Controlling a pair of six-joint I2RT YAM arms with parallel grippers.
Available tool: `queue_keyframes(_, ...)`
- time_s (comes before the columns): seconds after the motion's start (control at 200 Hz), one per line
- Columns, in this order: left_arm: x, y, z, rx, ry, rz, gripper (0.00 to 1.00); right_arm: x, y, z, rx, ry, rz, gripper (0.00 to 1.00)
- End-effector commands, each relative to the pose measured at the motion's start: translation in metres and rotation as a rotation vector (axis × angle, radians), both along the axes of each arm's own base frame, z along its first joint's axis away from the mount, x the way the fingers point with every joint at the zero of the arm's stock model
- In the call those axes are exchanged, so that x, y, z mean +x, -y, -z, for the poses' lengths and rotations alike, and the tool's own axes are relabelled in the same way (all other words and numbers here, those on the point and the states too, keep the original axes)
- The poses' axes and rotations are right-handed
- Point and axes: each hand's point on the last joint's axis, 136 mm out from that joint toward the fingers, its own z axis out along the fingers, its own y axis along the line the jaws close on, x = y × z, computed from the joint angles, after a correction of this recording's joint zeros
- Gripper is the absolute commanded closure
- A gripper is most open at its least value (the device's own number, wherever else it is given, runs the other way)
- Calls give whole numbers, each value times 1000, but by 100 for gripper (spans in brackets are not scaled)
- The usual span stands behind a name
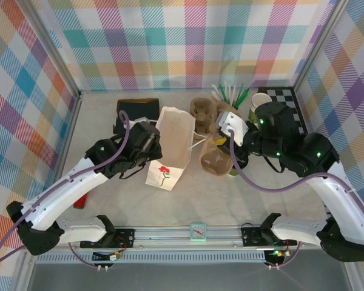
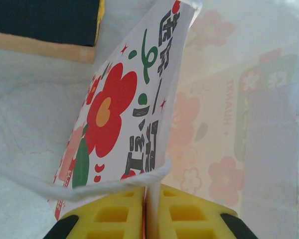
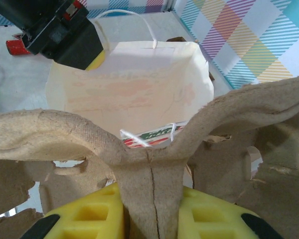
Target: Pack the takeout coffee
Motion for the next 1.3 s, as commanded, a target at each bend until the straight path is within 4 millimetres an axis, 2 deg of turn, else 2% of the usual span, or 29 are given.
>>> queue_keyframes(0.0, -4, -6, -3, -114, 18, -108, 87, -13, 0, -16, 61, -6, -28, 78)
queue_keyframes(0.15, -9, -1, -3, -185, 8, -132, 86, -11, -3, -19, 67, -6, -29, 78)
queue_keyframes(0.545, -18, 37, -4, -268, -1, -90, 86, -4, -17, -35, 87, 8, -62, 77)
queue_keyframes(0.77, -20, 57, 12, -279, -23, -69, 86, -3, -17, -32, 70, 12, -61, 77)
queue_keyframes(0.875, -22, 61, 14, -260, -20, -65, 84, -3, -18, -31, 66, 3, -68, 75)
queue_keyframes(0.93, -22, 62, 12, -261, -14, -61, 82, -3, -20, -31, 66, 3, -73, 75)
queue_keyframes(1.03, -23, 59, 6, -241, 7, -54, 70, -2, -23, -32, 68, 6, -83, 76)
queue_keyframes(1.175, -27, 52, -4, -189, 42, -42, 45, 4, -30, -31, 63, 2, -91, 75)
queue_keyframes(1.295, -30, 42, -10, -171, 58, -40, 38, 8, -37, -27, 55, -12, -105, 75)
